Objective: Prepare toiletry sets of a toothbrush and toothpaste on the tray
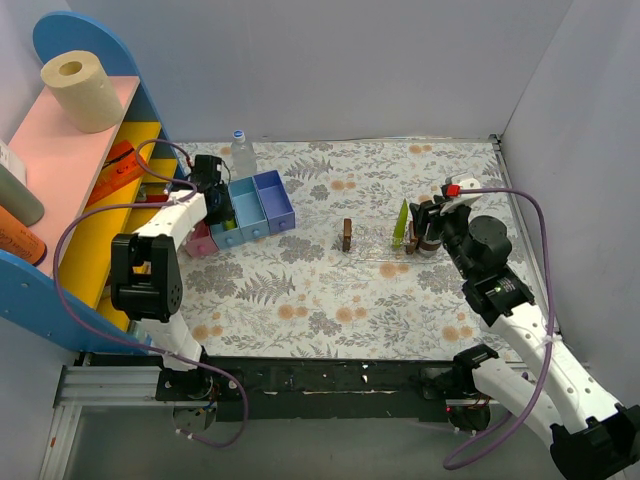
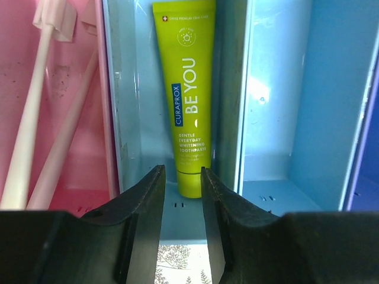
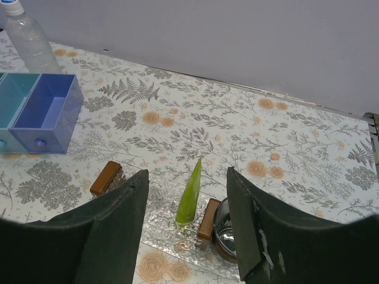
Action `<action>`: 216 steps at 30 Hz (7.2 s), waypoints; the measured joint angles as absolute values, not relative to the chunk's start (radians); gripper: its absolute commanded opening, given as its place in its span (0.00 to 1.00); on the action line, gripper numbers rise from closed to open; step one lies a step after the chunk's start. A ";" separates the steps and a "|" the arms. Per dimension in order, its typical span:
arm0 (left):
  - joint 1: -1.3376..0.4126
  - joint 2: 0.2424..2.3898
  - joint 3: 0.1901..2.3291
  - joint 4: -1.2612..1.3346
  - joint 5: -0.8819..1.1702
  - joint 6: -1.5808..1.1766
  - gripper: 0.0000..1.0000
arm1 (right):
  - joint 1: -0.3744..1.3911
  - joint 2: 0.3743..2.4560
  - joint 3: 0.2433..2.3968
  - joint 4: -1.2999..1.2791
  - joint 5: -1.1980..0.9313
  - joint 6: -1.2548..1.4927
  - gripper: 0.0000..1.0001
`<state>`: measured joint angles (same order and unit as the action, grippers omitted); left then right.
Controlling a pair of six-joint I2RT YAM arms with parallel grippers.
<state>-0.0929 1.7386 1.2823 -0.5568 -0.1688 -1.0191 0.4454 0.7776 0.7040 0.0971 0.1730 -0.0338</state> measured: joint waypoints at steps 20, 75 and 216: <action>-0.060 1.840 1.299 -0.528 -0.118 -0.986 0.34 | 0.445 0.763 0.671 0.097 0.154 -0.031 0.62; -0.070 1.855 1.297 -0.476 -0.152 -0.976 0.09 | 0.445 0.767 0.656 0.101 0.144 -0.029 0.63; -0.076 1.525 1.119 -0.366 -0.106 -0.965 0.00 | 0.445 0.745 0.658 0.055 0.088 0.049 0.63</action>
